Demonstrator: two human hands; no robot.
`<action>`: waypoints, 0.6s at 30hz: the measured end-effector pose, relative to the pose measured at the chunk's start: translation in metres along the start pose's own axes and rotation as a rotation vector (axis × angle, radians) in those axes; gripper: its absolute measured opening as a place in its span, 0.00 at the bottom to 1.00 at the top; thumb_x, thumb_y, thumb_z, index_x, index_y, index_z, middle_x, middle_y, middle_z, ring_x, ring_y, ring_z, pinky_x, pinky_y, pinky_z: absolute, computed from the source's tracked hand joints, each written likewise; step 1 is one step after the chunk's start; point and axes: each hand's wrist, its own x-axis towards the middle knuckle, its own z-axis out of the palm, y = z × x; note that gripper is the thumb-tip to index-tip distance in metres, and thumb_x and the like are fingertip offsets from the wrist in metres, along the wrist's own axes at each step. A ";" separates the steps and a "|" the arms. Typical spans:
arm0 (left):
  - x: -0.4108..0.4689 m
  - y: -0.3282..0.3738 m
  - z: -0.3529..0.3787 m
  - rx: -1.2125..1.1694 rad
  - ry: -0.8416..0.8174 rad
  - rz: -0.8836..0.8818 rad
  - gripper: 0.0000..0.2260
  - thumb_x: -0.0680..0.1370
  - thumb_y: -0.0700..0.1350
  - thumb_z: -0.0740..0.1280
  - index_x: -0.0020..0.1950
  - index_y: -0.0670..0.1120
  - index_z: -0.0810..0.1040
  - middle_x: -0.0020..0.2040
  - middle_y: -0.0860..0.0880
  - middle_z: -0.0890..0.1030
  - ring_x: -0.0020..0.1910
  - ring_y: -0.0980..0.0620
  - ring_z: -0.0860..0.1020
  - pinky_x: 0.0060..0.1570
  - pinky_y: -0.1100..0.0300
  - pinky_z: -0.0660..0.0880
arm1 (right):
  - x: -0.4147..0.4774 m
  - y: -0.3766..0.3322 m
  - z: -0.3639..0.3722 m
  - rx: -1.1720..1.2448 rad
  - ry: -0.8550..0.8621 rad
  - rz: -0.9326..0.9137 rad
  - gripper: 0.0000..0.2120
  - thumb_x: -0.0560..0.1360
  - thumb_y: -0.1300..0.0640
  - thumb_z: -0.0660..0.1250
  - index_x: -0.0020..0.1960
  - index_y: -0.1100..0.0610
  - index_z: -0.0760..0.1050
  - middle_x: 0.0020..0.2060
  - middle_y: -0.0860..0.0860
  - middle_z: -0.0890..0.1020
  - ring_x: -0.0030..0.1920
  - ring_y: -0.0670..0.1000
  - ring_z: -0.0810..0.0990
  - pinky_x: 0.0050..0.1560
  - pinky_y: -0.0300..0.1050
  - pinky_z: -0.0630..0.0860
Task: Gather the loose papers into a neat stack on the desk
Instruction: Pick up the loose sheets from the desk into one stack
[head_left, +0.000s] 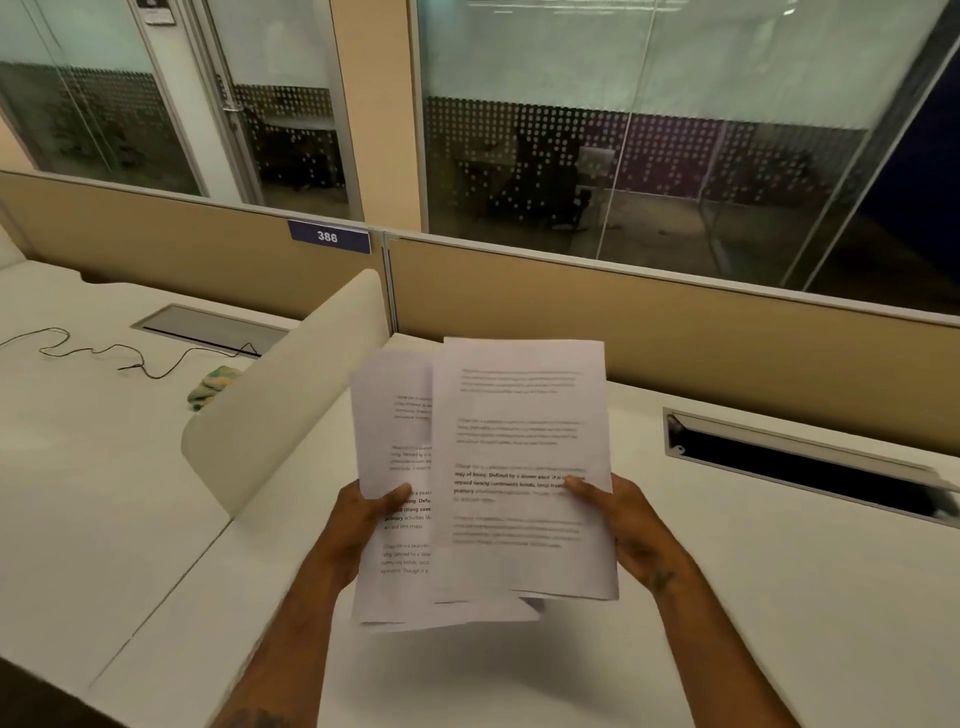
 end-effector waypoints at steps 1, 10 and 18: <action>-0.002 -0.001 0.012 0.005 -0.010 0.001 0.30 0.64 0.51 0.80 0.63 0.41 0.80 0.56 0.36 0.86 0.53 0.32 0.84 0.56 0.31 0.78 | -0.001 0.005 -0.002 0.003 -0.002 0.013 0.18 0.76 0.58 0.70 0.64 0.59 0.77 0.56 0.57 0.86 0.54 0.60 0.85 0.56 0.57 0.82; -0.020 -0.029 0.118 -0.074 -0.071 -0.107 0.22 0.82 0.58 0.58 0.64 0.45 0.81 0.57 0.39 0.86 0.56 0.35 0.84 0.55 0.38 0.81 | -0.022 0.030 -0.058 -0.063 0.019 -0.041 0.31 0.70 0.62 0.77 0.68 0.51 0.69 0.61 0.52 0.83 0.58 0.56 0.84 0.58 0.60 0.80; -0.032 -0.064 0.192 0.124 -0.101 -0.111 0.19 0.74 0.53 0.73 0.59 0.42 0.83 0.53 0.41 0.88 0.50 0.40 0.87 0.54 0.38 0.82 | -0.045 0.030 -0.129 -0.154 0.087 -0.005 0.18 0.74 0.56 0.74 0.62 0.53 0.77 0.56 0.52 0.85 0.53 0.53 0.86 0.56 0.54 0.82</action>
